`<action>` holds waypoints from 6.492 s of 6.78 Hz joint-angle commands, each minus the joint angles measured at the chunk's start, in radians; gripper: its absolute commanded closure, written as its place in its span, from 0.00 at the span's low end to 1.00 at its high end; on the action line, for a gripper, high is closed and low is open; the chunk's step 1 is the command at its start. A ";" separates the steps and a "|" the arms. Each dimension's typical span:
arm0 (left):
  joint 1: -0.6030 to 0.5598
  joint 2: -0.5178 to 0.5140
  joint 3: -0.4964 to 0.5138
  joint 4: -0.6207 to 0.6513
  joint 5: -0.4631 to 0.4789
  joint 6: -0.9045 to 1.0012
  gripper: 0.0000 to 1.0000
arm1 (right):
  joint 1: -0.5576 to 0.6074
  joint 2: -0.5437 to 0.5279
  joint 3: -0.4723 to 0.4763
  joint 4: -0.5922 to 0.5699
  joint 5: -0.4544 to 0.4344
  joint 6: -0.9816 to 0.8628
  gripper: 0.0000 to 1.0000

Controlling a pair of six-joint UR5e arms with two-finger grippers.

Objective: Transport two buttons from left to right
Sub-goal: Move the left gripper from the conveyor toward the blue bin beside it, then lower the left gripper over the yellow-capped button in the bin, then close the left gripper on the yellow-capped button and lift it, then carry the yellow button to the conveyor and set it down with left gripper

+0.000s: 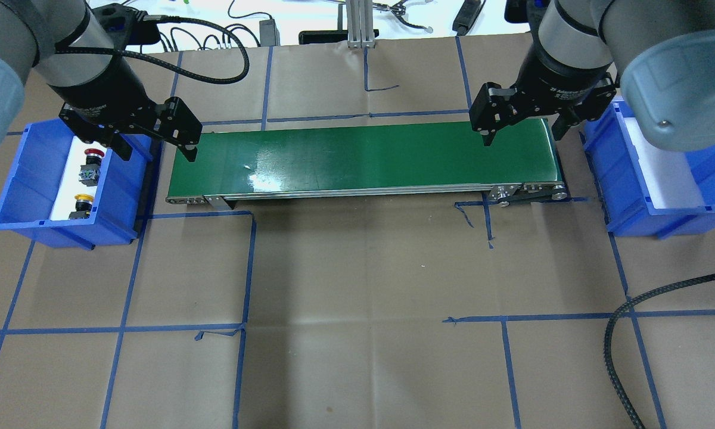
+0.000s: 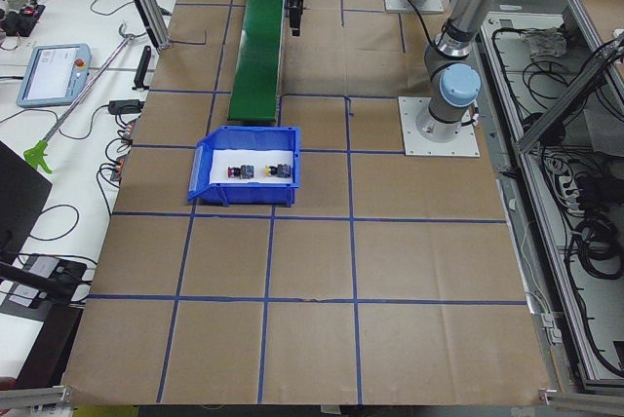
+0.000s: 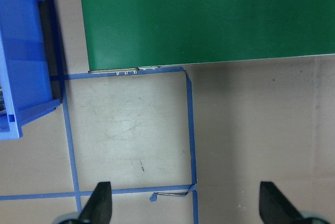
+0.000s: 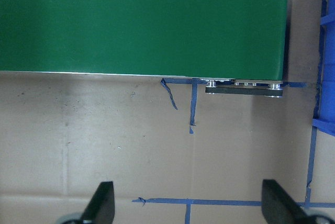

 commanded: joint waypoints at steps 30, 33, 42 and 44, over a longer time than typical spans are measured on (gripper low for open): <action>0.572 -0.315 -0.239 0.662 -0.020 0.460 0.90 | -0.003 0.000 0.015 0.002 -0.014 -0.014 0.00; 0.560 -0.258 0.012 0.280 -0.017 0.453 0.90 | -0.003 0.002 0.015 0.003 -0.017 -0.015 0.00; 0.000 -0.440 -0.074 0.550 -0.011 -0.017 0.90 | -0.003 0.002 0.038 0.008 -0.020 -0.015 0.00; 0.007 -0.425 -0.096 0.565 -0.005 -0.041 0.77 | -0.003 0.002 0.038 0.003 -0.020 -0.015 0.00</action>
